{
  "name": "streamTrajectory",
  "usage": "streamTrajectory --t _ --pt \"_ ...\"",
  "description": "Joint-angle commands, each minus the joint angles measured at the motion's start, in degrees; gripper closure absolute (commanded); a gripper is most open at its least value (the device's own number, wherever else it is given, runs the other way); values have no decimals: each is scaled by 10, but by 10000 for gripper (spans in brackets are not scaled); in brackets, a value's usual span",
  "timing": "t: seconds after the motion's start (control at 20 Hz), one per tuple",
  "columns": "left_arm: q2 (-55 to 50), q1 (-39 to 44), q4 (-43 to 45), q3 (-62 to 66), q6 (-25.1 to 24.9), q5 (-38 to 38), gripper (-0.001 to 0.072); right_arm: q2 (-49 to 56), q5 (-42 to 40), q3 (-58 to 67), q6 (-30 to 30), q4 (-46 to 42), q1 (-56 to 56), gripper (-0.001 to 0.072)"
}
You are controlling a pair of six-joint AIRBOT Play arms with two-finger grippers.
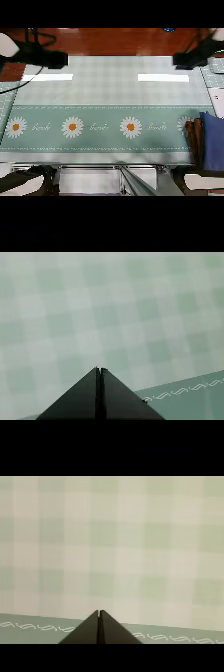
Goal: Fold the shirts.
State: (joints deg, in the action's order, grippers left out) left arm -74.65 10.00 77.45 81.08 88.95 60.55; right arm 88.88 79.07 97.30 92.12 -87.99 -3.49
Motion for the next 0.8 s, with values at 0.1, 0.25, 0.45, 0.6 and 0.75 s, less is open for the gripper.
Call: streamTrajectory --t 0.1,0.25,0.45,0.6,0.75 --pt "-26 13 49 -7 48 30 675 63 22 5 9 -34 -56 690" --pt "-26 13 49 -7 48 29 675 63 21 5 8 -41 -56 690" --pt "-26 13 49 -7 48 29 675 63 21 5 8 -41 -56 690" --pt "-26 13 49 -7 48 29 675 63 21 5 8 -41 -56 690" --pt "-26 13 49 -7 48 29 675 63 21 5 8 -41 -56 690"
